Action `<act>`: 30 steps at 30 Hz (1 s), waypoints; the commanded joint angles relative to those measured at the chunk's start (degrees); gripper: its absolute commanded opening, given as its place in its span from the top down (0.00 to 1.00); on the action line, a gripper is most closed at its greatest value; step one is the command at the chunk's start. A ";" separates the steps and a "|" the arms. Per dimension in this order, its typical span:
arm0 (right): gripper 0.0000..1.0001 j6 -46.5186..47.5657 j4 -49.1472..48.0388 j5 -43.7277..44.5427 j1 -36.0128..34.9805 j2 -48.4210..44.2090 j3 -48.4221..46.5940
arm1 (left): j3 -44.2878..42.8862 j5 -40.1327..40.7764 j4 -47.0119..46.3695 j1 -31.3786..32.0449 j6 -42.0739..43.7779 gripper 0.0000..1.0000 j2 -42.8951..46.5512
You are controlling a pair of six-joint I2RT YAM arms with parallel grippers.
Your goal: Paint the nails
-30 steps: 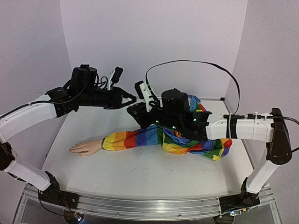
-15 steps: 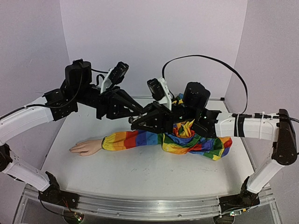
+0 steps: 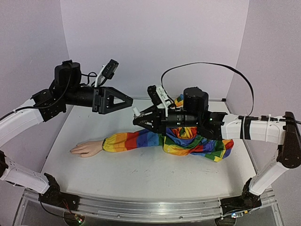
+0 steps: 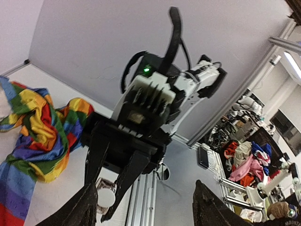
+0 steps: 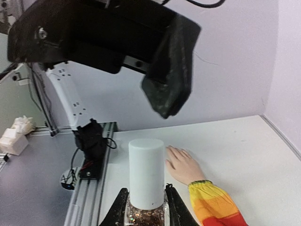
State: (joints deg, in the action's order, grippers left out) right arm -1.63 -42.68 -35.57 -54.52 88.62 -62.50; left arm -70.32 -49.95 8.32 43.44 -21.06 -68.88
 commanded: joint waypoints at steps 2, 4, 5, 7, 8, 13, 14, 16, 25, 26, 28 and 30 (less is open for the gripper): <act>1.00 4.16 1.32 12.43 0.22 -2.19 -2.16 | -3.37 10.66 11.09 -0.02 0.16 0.32 -0.48; 1.00 4.11 1.51 12.38 0.17 -1.57 -2.54 | -3.90 10.43 12.00 0.06 0.23 0.32 -1.31; 1.00 4.19 1.80 12.28 0.01 -1.34 -2.80 | -4.33 10.35 12.56 0.13 0.17 0.32 -1.82; 1.00 4.59 2.69 12.47 -0.28 -0.79 -3.46 | -5.27 10.55 13.69 0.51 0.46 0.33 -2.92; 1.00 4.80 3.10 12.72 -0.54 -0.55 -3.76 | -5.65 10.69 14.00 0.64 0.49 0.34 -3.43; 1.00 5.91 4.44 13.87 -1.52 -0.03 -4.76 | -7.74 11.78 15.74 0.92 0.22 0.40 -6.00; 1.00 5.98 4.60 14.21 -1.65 0.04 -4.86 | -8.13 11.88 16.09 0.97 0.27 0.40 -6.62; 1.00 6.18 4.70 14.45 -1.91 0.06 -4.91 | -8.90 12.20 16.89 1.30 0.51 0.43 -7.53; 1.00 7.30 5.69 15.51 -2.80 0.61 -5.52 | -10.63 13.96 18.58 2.55 0.84 0.73 -9.10; 1.00 7.34 5.73 15.72 -2.84 0.59 -5.53 | -10.80 14.41 19.14 2.98 1.07 0.76 -9.30; 1.00 7.13 5.68 16.43 -2.93 0.59 -5.53 | -11.46 15.45 20.43 3.62 1.73 0.83 -9.74; 1.00 6.55 5.95 17.81 -2.91 0.75 -5.63 | -11.96 18.21 22.01 4.35 2.82 0.91 -10.03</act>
State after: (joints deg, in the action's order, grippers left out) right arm 4.54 -32.93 -19.51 -56.86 89.27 -64.79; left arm -78.65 -34.17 28.95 46.02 -19.49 -78.37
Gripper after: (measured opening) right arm 0.223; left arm 0.153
